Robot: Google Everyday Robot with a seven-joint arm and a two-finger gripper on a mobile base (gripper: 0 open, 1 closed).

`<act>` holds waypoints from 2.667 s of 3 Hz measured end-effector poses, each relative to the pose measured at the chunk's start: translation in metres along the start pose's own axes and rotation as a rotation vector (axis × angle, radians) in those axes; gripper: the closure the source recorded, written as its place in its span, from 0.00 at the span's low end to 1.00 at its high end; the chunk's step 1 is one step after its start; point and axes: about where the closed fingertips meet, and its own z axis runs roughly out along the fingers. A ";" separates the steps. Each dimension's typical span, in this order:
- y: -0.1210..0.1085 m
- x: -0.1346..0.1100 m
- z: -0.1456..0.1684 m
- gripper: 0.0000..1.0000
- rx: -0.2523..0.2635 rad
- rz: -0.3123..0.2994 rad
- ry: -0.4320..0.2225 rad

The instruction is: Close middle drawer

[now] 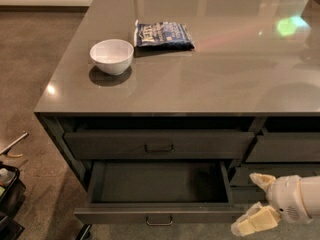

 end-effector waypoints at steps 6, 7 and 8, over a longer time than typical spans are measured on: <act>-0.068 0.127 0.155 1.00 -0.062 0.323 -0.242; -0.084 0.131 0.173 1.00 -0.043 0.341 -0.277; -0.093 0.128 0.182 1.00 -0.031 0.333 -0.289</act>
Offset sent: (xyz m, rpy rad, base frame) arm 0.0040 -0.0142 -0.2203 0.2861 0.1610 -0.2119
